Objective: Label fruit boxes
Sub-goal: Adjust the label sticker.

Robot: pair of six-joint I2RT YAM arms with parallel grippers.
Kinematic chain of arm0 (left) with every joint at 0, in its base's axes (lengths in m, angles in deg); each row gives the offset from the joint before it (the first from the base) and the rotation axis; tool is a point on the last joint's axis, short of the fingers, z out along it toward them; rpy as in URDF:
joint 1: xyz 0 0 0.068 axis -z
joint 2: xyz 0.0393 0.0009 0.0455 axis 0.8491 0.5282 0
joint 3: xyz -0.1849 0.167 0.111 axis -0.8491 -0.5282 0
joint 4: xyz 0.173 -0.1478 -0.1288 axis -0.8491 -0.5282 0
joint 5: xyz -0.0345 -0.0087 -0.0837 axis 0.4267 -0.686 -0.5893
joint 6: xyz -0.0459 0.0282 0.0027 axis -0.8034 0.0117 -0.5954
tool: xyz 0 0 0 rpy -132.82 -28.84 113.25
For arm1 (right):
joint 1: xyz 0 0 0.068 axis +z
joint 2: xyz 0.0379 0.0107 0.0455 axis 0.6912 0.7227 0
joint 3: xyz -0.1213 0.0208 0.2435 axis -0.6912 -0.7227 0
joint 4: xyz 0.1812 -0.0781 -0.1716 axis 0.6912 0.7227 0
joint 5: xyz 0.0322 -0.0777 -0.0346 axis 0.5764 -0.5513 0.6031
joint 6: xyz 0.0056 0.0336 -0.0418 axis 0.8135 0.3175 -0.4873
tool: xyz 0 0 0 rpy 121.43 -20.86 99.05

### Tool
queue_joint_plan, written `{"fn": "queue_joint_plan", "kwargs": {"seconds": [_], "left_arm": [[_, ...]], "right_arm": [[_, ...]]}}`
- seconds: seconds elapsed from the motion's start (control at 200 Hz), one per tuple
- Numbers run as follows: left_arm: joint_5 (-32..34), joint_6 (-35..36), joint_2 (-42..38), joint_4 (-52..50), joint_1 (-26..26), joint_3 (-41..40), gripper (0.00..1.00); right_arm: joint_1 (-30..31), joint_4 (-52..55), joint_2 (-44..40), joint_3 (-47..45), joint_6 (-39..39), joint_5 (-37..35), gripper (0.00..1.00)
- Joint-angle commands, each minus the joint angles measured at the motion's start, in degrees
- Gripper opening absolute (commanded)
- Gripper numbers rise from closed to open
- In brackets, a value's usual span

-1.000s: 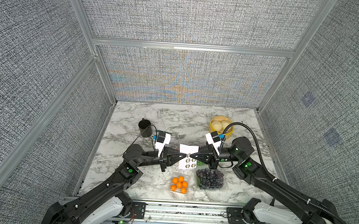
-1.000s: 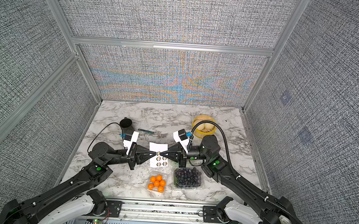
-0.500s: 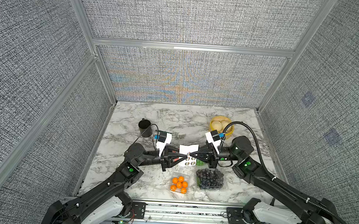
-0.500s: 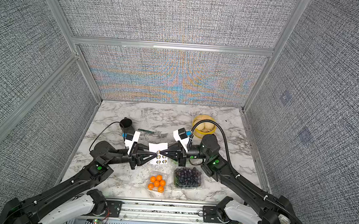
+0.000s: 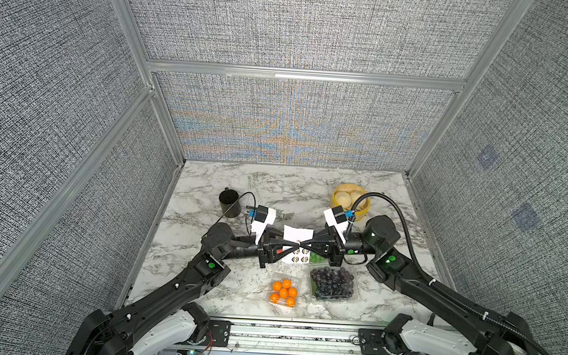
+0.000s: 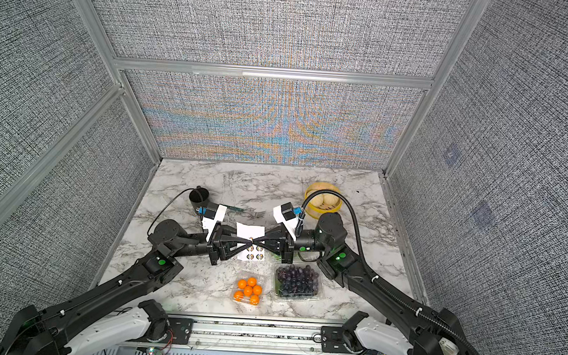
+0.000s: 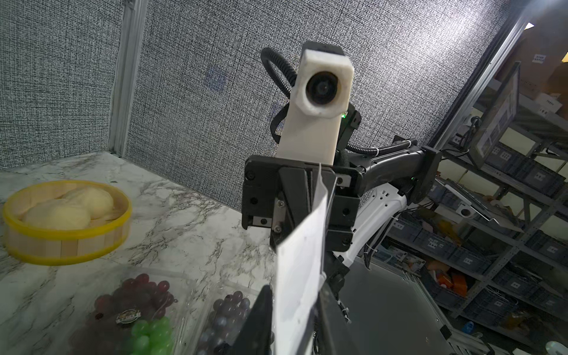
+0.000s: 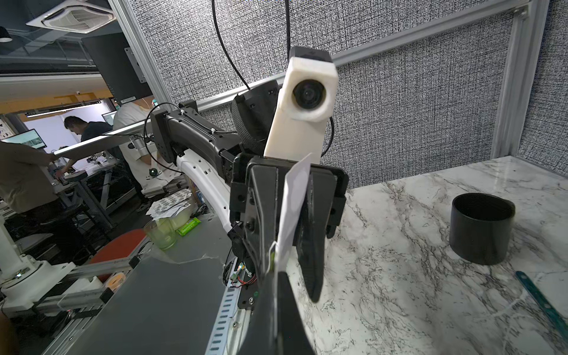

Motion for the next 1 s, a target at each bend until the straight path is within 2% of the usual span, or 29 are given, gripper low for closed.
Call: {"fn": "queue_joint_plan", "kwargs": {"seconds": [0.0,0.13,0.145,0.2,0.235,0.505,0.6,0.681,0.756,0.841,0.996], "left_arm": [[-0.3,-0.1,0.6,1.7,0.0,0.7,0.28],[-0.8,-0.3,0.4,1.9,-0.1,0.2,0.28],[-0.9,-0.2,0.2,1.9,0.0,0.1,0.30],[-0.9,-0.1,-0.5,1.4,-0.1,-0.2,0.48],[-0.5,0.2,-1.2,0.8,0.0,-0.4,0.53],[2.9,2.5,-6.5,-3.6,-0.1,-1.1,0.73],[5.8,2.8,-7.7,-4.6,0.0,-1.2,0.73],[6.4,2.5,-7.4,-4.7,-0.1,-0.7,0.63],[5.0,1.3,-6.9,-2.7,-0.1,-0.7,0.39],[4.1,0.9,-6.5,-2.5,-0.1,-0.5,0.33],[3.4,0.5,-6.5,-1.3,0.0,-1.1,0.08]], "right_arm": [[0.1,-1.9,0.0,0.2,0.0,1.4,0.00],[0.0,-0.9,-0.7,-0.1,-0.9,0.9,0.00],[0.0,-0.8,-0.8,-0.1,-1.0,0.8,0.00],[-0.1,-0.1,-1.1,-0.2,-1.4,0.4,0.00],[-0.2,0.2,-1.4,-0.1,-1.6,0.3,0.00],[-0.3,-0.3,-1.5,-0.2,-0.9,1.1,0.00],[-0.2,-0.2,-1.3,0.0,-0.7,1.9,0.00],[-0.2,-0.6,-0.9,0.0,-0.2,2.5,0.00],[-0.3,-0.5,-0.9,0.1,-0.1,2.7,0.00],[-0.3,-0.7,-1.2,0.0,0.0,2.7,0.00],[-0.2,-0.5,-1.4,0.0,-0.1,2.6,0.00]]}}
